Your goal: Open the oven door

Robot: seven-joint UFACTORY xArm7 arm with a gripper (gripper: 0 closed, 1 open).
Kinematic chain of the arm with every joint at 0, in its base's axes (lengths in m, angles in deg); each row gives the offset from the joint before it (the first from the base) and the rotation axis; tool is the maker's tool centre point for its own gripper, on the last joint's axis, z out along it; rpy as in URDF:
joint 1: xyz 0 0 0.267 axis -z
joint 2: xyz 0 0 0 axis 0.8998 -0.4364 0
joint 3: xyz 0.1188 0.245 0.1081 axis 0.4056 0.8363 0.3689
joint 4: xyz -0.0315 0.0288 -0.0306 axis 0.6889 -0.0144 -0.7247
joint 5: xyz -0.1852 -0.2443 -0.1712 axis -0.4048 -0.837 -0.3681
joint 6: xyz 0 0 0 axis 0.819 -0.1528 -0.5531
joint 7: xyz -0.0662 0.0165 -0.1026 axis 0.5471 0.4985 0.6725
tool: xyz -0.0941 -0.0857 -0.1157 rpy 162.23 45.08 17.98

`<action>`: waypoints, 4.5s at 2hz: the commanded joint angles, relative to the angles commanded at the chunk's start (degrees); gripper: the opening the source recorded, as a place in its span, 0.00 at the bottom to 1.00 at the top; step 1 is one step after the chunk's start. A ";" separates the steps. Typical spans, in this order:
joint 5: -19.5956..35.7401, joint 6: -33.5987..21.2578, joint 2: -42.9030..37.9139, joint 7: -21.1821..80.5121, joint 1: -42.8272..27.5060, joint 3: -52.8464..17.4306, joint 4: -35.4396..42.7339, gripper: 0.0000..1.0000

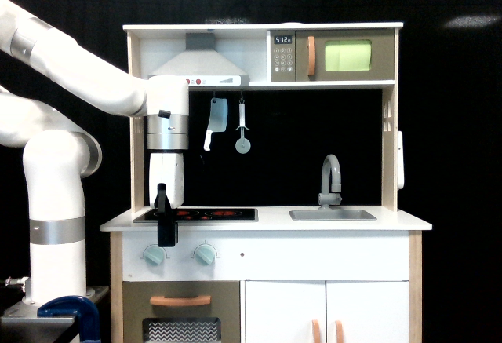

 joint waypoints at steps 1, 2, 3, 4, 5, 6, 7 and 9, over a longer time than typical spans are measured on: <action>0.10 -0.50 1.67 1.15 -0.75 -0.59 -0.20 1.00; -1.57 5.19 -7.04 9.44 -2.83 -3.93 7.63 1.00; 4.33 11.09 -28.10 50.49 -17.28 -20.11 24.99 1.00; 12.21 4.12 -36.53 77.04 -24.71 -28.49 35.71 1.00; 28.98 -11.58 -48.49 99.18 -26.19 -36.33 51.46 1.00; 35.49 -19.57 -52.94 104.15 -24.30 -35.72 57.80 1.00; 41.34 -20.68 -52.79 106.23 -22.87 -35.08 56.74 1.00; 43.29 -21.09 -51.64 94.16 -24.02 -27.19 64.51 1.00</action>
